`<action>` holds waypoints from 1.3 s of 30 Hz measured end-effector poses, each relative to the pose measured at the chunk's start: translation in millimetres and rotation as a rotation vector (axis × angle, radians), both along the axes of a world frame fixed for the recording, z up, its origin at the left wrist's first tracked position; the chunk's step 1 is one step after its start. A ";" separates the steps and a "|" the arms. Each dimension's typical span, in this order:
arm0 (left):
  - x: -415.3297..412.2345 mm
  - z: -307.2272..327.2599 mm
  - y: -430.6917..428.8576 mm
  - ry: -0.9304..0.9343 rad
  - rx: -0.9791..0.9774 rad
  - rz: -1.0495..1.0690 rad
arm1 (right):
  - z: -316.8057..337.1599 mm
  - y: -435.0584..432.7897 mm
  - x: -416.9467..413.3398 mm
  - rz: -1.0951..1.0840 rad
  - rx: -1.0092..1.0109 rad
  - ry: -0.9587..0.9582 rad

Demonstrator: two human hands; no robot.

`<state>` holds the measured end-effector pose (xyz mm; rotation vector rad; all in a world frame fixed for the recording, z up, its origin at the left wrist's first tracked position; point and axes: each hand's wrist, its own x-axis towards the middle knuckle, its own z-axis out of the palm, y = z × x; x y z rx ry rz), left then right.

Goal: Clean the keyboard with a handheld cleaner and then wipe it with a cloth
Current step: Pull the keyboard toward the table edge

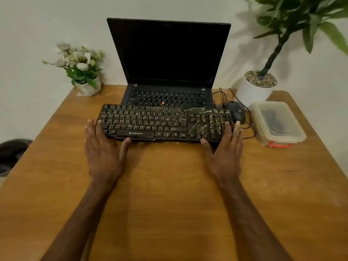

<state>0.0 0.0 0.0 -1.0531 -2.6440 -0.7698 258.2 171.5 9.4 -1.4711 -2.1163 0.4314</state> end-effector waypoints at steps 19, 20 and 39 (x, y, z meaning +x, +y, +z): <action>-9.2 0.3 -4.7 -0.270 0.273 0.007 | -5.2 -0.6 13.1 0.033 -0.063 0.315; -7.5 5.5 -3.6 -0.294 0.307 0.024 | -1.3 -0.5 13.3 0.031 -0.086 0.333; 0.7 -6.5 -49.0 -0.380 0.381 -0.115 | 3.1 -21.4 35.3 -0.004 -0.037 0.583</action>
